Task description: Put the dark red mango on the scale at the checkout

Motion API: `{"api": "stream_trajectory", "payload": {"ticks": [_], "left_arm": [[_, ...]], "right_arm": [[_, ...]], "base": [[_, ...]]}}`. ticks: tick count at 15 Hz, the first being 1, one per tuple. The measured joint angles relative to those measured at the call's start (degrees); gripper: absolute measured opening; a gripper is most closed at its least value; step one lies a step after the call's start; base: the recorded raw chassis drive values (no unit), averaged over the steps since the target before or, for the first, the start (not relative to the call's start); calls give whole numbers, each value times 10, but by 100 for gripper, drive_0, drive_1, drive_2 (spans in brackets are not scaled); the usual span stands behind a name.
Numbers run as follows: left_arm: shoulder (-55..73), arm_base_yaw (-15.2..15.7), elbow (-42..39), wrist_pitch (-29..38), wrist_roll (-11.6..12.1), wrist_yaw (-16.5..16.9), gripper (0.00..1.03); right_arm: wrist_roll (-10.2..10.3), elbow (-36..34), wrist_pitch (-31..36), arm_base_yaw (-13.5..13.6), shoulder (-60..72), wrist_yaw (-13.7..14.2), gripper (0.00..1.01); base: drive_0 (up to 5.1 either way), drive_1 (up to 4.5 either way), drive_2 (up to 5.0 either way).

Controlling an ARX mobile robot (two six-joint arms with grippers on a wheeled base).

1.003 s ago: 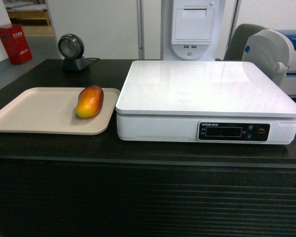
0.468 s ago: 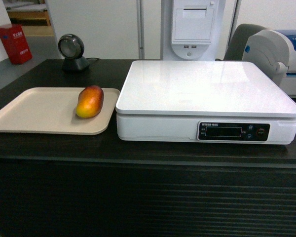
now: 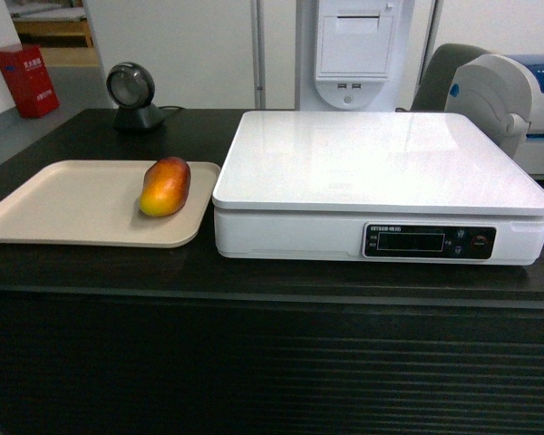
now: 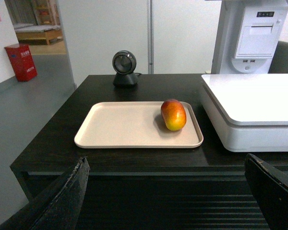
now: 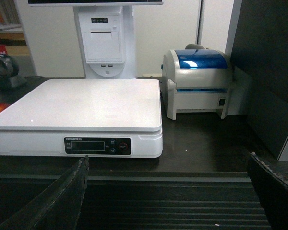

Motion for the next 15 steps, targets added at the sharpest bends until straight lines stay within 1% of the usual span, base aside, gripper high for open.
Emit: {"api": "stream_trajectory", "payload": {"ticks": [12,13,14,15], "left_arm": [[0,0,0,0,0,0,98],[12,-17,14,-50,-10,-50,98],[85,-51,39,-65,-30,-134,98],[131,-42,55,-34,-31,-158,98]], "right_arm": [[0,0,0,0,0,0,98],[0,0,0,0,0,0,98],[0,0,0,0,0,0,98],[0,0,1,0,0,0,98]], "base": [[0,0,0],[0,0,0],[0,0,0],[0,0,0]]}}
